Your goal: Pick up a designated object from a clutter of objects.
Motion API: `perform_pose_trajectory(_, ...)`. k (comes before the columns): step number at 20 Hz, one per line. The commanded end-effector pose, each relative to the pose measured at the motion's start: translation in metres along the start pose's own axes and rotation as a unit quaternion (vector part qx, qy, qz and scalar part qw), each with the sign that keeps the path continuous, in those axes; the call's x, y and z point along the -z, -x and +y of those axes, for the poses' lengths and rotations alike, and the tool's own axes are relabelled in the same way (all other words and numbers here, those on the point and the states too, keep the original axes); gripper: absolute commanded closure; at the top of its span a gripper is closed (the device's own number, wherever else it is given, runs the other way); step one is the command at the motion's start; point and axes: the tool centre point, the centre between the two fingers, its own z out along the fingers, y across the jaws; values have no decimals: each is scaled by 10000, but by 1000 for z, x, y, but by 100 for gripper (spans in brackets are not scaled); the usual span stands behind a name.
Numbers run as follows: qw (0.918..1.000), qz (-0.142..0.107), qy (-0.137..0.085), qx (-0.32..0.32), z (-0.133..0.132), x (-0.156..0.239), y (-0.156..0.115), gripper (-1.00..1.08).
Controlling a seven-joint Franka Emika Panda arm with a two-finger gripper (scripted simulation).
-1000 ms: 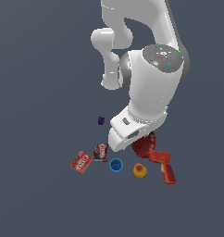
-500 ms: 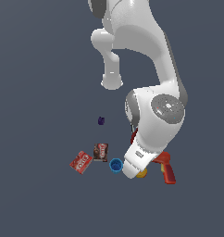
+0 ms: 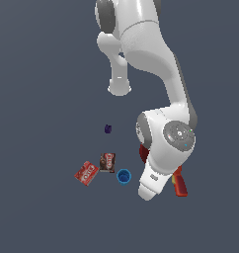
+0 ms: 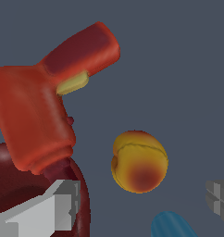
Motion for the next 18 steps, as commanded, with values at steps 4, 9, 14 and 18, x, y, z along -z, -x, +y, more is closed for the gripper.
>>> perform_pose_trajectory(4,10000,1,-6,71,0,-5,-2,-92)
perform_pose_trajectory(9,10000,2,-5,75,0,-15,-2,-92)
perform_pose_trajectory(14,10000,4,-3,89,-1,-42,-1,-92)
perform_pose_trajectory(18,10000,5,-2,94,-1,-55,-2,-92)
